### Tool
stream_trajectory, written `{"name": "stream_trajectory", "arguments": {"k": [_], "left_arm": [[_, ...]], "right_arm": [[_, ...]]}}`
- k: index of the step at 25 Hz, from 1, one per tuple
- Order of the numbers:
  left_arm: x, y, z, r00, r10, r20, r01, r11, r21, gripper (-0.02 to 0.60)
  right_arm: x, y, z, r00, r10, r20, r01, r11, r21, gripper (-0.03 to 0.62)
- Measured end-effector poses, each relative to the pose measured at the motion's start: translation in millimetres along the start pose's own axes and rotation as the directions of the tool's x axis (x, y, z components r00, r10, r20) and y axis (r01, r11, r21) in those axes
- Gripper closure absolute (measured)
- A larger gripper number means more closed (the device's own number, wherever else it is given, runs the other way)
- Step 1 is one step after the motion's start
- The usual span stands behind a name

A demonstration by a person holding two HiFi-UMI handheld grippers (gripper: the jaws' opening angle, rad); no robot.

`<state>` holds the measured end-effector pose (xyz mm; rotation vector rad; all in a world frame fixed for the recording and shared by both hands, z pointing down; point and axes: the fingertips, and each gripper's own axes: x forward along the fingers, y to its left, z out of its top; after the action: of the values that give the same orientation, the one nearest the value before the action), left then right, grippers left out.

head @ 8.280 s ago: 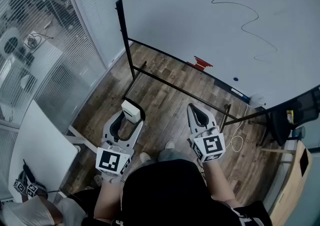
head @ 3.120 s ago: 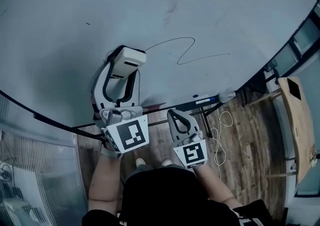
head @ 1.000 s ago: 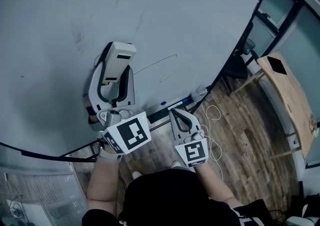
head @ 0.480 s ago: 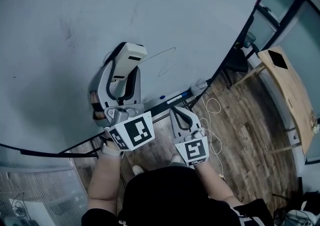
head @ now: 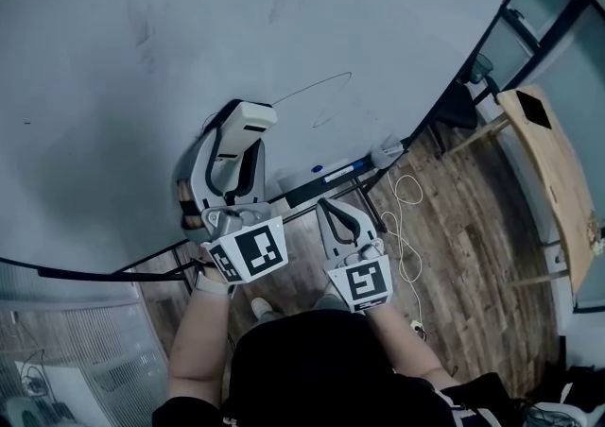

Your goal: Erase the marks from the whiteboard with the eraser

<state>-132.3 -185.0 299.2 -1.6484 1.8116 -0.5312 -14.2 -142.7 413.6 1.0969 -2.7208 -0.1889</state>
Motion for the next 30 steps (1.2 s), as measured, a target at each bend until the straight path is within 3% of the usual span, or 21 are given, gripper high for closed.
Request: {"name": "stream_trajectory", "arguments": {"k": [7, 14, 30], "left_arm": [[-14.1, -8.0, -31.4, 0.999, -0.012, -0.050, 0.012, 1.000, 0.003, 0.318], [-9.2, -12.4, -32.5, 0.998, -0.006, -0.064, 0.010, 0.998, 0.060, 0.318], [40.5, -57.8, 24.9, 0.999, -0.044, 0.020, 0.042, 0.996, 0.080, 0.318]], "right_arm": [[1.0, 12.4, -9.1, 1.000, 0.017, -0.017, -0.017, 1.000, 0.007, 0.568], [-4.5, 1.1, -17.2, 1.000, -0.007, -0.030, 0.007, 1.000, 0.023, 0.568], [-26.1, -71.7, -18.9, 0.994, -0.111, -0.019, 0.111, 0.994, -0.004, 0.568]]}}
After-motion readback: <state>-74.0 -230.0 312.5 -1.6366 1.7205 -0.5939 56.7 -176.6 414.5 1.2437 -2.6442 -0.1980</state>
